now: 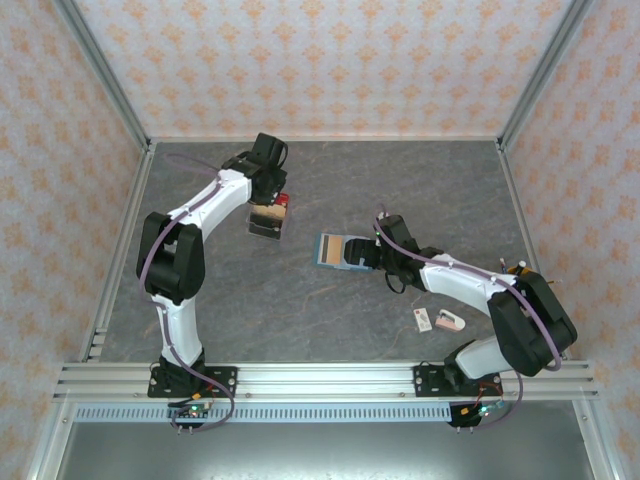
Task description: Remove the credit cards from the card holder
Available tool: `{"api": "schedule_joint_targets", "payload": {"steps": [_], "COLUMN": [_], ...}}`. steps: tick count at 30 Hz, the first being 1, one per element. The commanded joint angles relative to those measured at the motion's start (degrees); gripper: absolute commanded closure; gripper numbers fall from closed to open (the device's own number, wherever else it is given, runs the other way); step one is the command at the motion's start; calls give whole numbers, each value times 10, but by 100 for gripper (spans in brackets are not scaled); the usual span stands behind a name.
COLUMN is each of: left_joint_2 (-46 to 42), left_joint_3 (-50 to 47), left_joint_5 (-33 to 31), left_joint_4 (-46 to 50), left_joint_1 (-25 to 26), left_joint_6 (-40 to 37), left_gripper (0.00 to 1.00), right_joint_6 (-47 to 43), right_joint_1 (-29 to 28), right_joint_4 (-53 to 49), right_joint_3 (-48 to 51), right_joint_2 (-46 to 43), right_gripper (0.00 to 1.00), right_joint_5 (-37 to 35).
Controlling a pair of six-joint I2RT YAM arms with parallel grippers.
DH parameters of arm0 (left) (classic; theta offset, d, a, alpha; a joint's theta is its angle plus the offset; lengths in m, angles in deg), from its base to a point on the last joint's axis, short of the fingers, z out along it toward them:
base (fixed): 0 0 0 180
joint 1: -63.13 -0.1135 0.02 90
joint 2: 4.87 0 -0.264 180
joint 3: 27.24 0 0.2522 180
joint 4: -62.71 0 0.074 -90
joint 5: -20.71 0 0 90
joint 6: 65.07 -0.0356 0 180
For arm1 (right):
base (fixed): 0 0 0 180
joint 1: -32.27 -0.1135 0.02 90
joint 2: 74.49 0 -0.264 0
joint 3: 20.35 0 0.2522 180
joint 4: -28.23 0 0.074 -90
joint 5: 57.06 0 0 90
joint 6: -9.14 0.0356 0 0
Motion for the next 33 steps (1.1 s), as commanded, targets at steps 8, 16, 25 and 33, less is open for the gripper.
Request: {"api": "schedule_joint_targets", "payload": {"steps": [8, 16, 25, 33], "left_joint_2": [-135, -249, -327, -335], "left_joint_3": [-113, -236, -327, -375], "left_joint_5": [60, 61, 42, 60], "left_joint_4": [-23, -7, -17, -47], "left_joint_1": [-4, -4, -7, -9], "left_joint_6": [-187, -281, -324, -329], "left_gripper": [61, 25, 0, 0], "right_joint_6": [-8, 25, 60, 83], "right_joint_1": [3, -7, -52, -58], "right_joint_4": [2, -12, -127, -214], "right_joint_3": [-18, -62, -208, -329], "right_joint_2": [-2, 14, 152, 269], "right_gripper": [11, 26, 37, 38], "right_joint_5": [33, 58, 11, -49]}}
